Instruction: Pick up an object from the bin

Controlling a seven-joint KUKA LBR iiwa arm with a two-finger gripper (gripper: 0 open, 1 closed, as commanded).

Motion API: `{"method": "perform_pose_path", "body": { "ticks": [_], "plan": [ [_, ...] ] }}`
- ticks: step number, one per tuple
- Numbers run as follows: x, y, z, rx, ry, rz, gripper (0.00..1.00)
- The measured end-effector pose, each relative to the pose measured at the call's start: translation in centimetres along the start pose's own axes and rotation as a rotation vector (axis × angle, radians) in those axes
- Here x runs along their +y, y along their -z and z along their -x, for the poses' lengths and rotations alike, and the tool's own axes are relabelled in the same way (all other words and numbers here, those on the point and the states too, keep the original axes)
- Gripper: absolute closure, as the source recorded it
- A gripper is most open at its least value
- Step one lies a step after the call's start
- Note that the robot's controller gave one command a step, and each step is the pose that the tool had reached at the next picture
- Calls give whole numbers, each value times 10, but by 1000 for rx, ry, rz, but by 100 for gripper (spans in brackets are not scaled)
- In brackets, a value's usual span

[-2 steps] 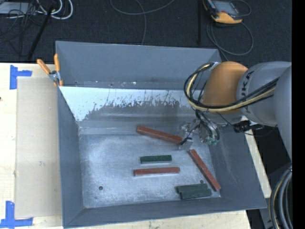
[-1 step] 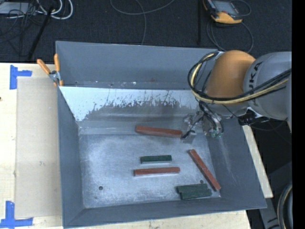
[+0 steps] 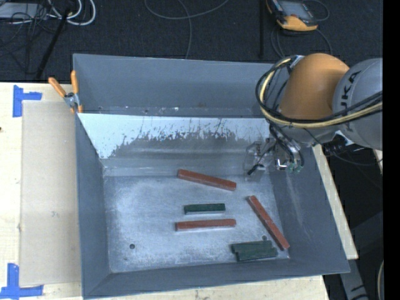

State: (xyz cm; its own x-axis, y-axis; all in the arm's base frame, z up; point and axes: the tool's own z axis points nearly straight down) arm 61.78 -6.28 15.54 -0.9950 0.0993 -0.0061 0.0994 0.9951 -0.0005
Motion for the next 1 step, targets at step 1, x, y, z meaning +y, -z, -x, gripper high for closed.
{"method": "perform_pose_path", "body": {
  "ticks": [1],
  "plan": [
    [-59,-36,-3,9,100,-1,100]
  ]
}}
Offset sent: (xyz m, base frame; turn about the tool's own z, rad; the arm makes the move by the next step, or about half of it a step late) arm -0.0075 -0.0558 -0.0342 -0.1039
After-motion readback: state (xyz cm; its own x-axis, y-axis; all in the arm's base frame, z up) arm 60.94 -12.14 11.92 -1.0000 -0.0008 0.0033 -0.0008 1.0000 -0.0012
